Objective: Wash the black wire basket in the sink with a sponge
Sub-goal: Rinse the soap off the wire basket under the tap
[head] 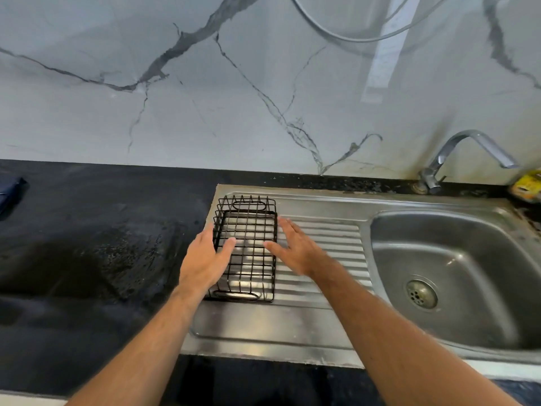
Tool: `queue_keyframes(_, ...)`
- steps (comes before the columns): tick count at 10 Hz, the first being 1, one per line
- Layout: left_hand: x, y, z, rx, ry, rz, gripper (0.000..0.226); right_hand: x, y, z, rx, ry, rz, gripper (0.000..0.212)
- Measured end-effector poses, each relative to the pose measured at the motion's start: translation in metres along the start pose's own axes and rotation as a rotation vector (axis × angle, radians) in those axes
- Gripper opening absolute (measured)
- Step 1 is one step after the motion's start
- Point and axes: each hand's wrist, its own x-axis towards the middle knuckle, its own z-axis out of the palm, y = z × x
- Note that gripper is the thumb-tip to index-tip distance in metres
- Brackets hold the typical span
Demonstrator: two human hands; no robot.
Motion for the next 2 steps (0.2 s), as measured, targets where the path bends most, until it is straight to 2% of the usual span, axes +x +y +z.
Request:
queue_keyframes(1, -0.011, 0.02, 0.02, 0.452, 0.029, 0.072, 0.087, -0.018, 0.024, -0.01, -0.091, -0.002, 0.011, 0.086)
queue_keyframes(2, -0.015, 0.034, 0.027, 0.529, 0.047, 0.109, 0.09, -0.024, 0.027, -0.015, -0.119, 0.011, 0.014, 0.086)
